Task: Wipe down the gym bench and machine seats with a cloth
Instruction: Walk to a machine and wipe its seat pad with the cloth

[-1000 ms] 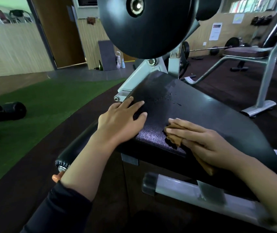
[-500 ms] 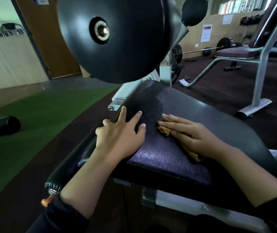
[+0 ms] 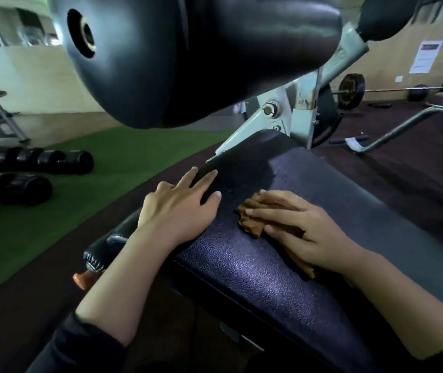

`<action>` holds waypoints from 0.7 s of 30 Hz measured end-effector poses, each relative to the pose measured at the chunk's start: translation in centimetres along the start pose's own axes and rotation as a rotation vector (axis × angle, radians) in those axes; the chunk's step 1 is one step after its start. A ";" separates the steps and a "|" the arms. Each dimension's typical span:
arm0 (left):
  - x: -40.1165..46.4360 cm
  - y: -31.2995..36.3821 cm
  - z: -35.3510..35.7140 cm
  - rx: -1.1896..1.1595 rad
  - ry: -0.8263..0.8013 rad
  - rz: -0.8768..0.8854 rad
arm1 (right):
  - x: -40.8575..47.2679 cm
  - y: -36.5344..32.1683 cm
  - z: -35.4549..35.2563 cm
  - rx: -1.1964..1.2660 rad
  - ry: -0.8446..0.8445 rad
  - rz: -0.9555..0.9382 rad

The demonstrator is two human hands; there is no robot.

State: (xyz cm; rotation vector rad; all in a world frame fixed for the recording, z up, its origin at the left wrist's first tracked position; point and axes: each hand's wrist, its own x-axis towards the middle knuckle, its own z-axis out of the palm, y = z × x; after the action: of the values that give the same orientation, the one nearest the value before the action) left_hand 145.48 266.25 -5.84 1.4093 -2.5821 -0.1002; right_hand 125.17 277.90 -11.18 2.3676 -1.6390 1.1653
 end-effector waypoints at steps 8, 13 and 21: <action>0.2 0.7 0.1 -0.039 0.040 -0.081 | 6.0 0.6 1.7 -0.115 -0.168 0.037; 1.0 1.2 0.7 -0.015 0.097 -0.104 | 8.4 6.4 -0.5 -0.056 -0.063 0.287; 2.9 1.9 1.2 -0.001 0.089 -0.073 | 2.3 1.3 1.1 -0.160 0.017 0.233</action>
State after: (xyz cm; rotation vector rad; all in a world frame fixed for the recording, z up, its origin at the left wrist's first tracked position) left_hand 142.18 264.80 -6.35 1.4737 -2.4599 -0.0485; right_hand 125.14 275.05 -11.12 2.1102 -1.9640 1.0357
